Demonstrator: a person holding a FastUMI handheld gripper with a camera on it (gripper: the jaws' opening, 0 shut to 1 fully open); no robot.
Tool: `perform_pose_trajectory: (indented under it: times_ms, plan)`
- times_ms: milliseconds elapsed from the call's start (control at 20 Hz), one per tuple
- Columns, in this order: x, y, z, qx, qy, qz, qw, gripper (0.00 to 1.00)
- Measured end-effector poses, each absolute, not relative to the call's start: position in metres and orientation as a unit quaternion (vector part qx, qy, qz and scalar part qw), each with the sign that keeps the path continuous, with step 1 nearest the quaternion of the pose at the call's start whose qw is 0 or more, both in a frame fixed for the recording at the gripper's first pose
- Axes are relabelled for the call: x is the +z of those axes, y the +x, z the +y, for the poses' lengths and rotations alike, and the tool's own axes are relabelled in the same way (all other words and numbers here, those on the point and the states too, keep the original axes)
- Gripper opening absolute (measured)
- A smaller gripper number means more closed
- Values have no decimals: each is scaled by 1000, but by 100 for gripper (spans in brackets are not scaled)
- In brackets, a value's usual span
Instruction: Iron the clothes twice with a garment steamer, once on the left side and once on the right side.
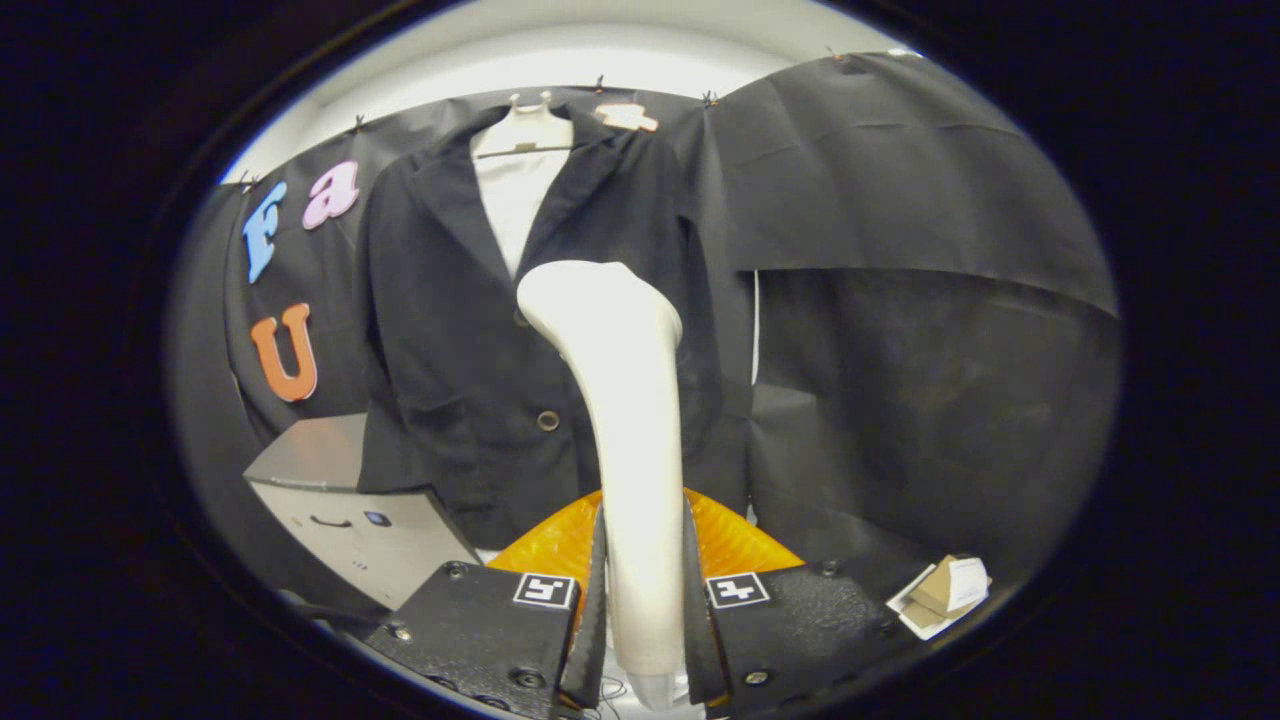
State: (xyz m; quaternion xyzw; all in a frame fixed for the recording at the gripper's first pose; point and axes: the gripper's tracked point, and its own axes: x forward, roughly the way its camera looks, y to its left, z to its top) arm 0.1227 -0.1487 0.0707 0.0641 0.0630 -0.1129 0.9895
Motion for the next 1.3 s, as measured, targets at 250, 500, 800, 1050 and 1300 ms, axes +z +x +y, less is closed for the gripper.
perform_pose_trajectory:
  times_ms: [250, 500, 800, 1050, 1300]
  plan:
    - [141, 145, -188, -117, 75, 20, 990, 35]
    - [207, 184, -202, -108, 65, -8, 992, 35]
    - [249, 234, -193, -99, 47, -17, 994, 35]
    - [257, 260, -180, -108, 26, -15, 994, 35]
    - [252, 266, -178, -124, 9, -11, 992, 35]
